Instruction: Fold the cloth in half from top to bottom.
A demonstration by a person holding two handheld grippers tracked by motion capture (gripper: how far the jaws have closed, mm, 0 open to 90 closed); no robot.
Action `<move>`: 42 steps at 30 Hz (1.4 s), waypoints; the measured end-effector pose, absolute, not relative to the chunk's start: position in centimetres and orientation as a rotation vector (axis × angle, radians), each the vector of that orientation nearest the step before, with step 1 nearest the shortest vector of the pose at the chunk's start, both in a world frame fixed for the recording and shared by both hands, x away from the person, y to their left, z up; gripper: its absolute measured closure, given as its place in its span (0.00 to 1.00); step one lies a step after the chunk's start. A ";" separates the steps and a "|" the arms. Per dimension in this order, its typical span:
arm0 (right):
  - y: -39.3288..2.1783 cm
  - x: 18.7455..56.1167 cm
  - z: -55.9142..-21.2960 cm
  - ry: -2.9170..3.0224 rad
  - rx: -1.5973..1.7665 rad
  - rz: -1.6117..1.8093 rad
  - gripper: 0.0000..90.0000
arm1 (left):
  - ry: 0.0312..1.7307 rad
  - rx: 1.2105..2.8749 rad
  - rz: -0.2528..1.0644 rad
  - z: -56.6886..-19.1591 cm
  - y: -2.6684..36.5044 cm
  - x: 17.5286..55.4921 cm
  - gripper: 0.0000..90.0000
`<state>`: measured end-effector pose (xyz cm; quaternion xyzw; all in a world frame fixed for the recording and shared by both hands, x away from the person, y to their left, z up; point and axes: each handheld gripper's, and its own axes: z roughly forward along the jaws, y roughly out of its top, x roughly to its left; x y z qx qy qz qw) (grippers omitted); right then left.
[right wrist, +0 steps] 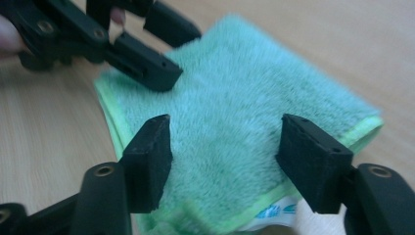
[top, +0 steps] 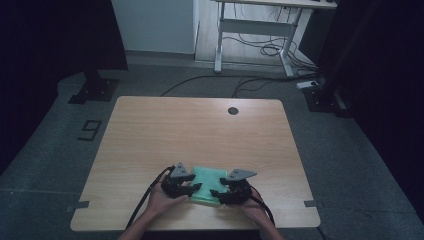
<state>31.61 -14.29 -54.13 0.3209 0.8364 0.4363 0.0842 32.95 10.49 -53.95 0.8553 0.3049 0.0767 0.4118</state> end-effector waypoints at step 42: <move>-14.0 36.5 -53.9 2.461 1.005 1.173 0.42 | 0.879 2.186 0.189 -53.6 7.9 37.9 0.58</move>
